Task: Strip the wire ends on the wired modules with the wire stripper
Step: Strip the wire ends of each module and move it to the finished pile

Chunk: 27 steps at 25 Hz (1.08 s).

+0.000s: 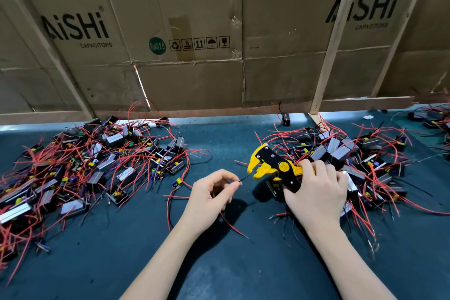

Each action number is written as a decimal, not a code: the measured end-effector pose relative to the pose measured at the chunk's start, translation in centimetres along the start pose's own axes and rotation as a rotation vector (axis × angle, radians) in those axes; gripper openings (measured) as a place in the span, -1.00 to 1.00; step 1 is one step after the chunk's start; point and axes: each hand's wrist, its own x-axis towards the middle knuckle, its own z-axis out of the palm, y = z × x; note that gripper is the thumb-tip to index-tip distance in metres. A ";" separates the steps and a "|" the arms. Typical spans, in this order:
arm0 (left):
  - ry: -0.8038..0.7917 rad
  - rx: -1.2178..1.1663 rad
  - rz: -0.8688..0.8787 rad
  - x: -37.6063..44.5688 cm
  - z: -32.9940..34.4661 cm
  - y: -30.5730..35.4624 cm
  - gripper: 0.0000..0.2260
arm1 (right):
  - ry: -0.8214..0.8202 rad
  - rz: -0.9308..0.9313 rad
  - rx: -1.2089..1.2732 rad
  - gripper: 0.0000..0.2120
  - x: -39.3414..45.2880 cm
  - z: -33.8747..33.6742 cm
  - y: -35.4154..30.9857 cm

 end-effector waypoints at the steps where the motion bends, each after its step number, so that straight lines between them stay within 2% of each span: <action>1: 0.002 -0.003 -0.008 0.0 0.0 0.0 -0.92 | -0.004 0.006 -0.003 -0.47 0.0 0.0 -0.1; 11: 0.005 0.035 -0.024 -0.1 0.2 -0.1 -0.88 | -0.002 -0.025 0.039 -0.52 0.0 -0.1 -0.6; 15: 0.000 0.032 -0.020 -0.1 0.2 -0.2 -0.93 | -0.057 -0.040 0.026 -0.53 0.0 -0.3 -0.5; 20: -0.006 0.018 -0.012 -0.1 0.1 -0.2 -0.94 | -0.105 -0.033 0.064 -0.65 0.2 -0.8 -0.8; 27: -0.023 0.023 -0.027 -0.2 0.1 0.2 -0.93 | -0.152 -0.034 0.071 -0.63 0.1 -1.0 -0.8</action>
